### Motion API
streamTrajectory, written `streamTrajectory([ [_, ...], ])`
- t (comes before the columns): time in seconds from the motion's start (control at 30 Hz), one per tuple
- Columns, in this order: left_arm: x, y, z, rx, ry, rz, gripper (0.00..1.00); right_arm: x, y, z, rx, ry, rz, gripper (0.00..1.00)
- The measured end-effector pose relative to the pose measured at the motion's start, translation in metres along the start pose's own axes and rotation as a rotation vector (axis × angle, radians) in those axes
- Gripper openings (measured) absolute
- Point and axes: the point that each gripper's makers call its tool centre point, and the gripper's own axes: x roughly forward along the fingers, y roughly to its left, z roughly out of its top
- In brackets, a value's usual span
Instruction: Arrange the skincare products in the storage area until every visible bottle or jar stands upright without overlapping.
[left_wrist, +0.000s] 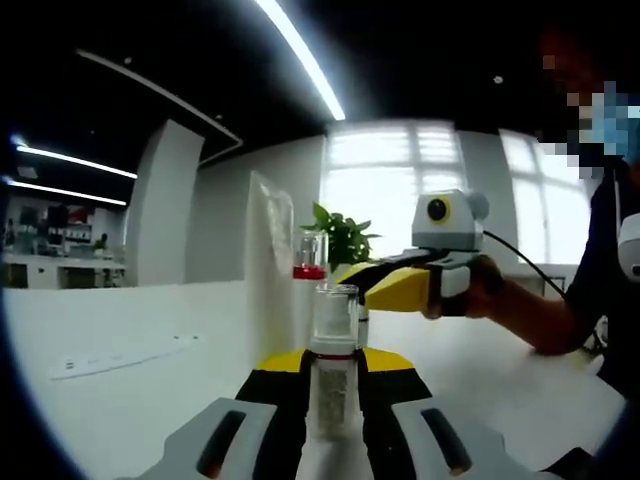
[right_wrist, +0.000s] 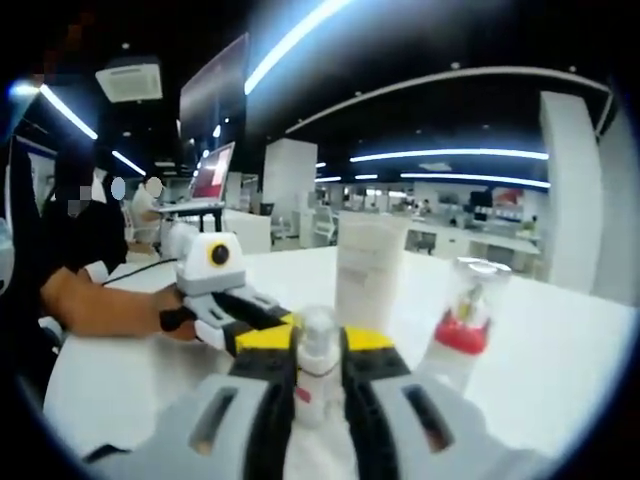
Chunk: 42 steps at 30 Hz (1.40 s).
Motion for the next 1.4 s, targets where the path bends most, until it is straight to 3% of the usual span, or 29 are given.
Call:
streamTrajectory([
  [0.87, -0.009, -0.002, -0.002, -0.032, -0.017, 0.030, 0.17, -0.005, 0.003, -0.012, -0.029, 0.072, 0.023, 0.09],
  [1.4, -0.009, 0.000, -0.001, -0.037, -0.026, 0.037, 0.17, -0.006, 0.002, -0.007, -0.042, 0.063, 0.019, 0.10],
])
